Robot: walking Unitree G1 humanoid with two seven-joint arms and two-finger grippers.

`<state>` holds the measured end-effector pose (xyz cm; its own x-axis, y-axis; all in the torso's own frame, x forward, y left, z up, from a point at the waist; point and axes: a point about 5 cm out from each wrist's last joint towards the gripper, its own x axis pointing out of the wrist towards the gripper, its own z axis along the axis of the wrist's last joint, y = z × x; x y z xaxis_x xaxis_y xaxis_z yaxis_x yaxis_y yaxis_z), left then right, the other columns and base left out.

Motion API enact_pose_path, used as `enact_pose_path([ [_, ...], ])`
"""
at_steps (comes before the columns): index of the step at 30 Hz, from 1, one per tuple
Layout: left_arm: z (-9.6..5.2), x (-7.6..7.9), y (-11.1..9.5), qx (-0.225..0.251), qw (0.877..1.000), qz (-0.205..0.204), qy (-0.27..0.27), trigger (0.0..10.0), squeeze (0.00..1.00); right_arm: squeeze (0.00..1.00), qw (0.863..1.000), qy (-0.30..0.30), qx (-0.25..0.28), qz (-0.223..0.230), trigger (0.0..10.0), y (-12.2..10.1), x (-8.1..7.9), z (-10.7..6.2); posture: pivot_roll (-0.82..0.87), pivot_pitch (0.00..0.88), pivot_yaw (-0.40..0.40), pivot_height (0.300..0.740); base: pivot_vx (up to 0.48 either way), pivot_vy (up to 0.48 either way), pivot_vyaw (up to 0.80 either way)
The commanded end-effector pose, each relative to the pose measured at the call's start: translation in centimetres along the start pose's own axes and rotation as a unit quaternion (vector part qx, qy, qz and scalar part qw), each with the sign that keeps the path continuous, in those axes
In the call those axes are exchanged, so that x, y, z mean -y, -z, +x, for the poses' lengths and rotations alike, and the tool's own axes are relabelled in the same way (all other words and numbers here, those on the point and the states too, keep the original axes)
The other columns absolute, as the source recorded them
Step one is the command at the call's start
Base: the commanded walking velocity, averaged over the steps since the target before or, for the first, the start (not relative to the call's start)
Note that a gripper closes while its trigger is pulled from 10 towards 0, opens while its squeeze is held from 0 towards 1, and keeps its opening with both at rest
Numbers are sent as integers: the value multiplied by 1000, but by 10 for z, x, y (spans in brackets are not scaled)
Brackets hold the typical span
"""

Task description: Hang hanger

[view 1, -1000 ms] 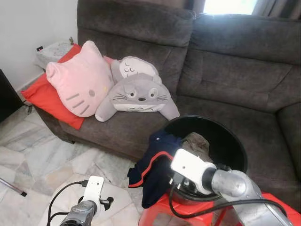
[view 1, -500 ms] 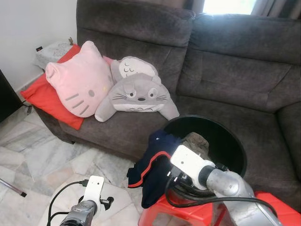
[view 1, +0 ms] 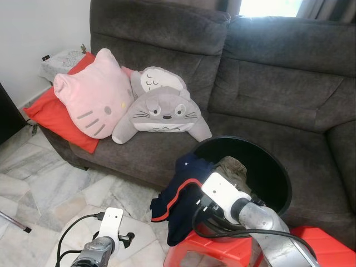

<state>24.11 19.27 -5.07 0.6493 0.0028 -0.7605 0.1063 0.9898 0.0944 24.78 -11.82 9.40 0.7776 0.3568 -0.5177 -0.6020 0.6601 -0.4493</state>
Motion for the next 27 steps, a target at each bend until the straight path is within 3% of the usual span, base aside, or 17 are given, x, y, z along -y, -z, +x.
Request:
enact_pose_path([
  [1,0,0,-1,-1,1000,3,2,10000,0,0,1000,1,14,-6,10000,-6,1,2,-121,0,-28,740,0,0,0],
  [11,0,2,-1,0,1000,2,2,10000,0,0,998,-15,53,-21,10000,-17,-4,7,-118,0,-33,740,0,0,0],
  [27,1,2,-2,1,1000,2,3,10000,0,0,998,21,40,-38,10000,-11,5,14,-118,0,-33,740,0,0,0],
])
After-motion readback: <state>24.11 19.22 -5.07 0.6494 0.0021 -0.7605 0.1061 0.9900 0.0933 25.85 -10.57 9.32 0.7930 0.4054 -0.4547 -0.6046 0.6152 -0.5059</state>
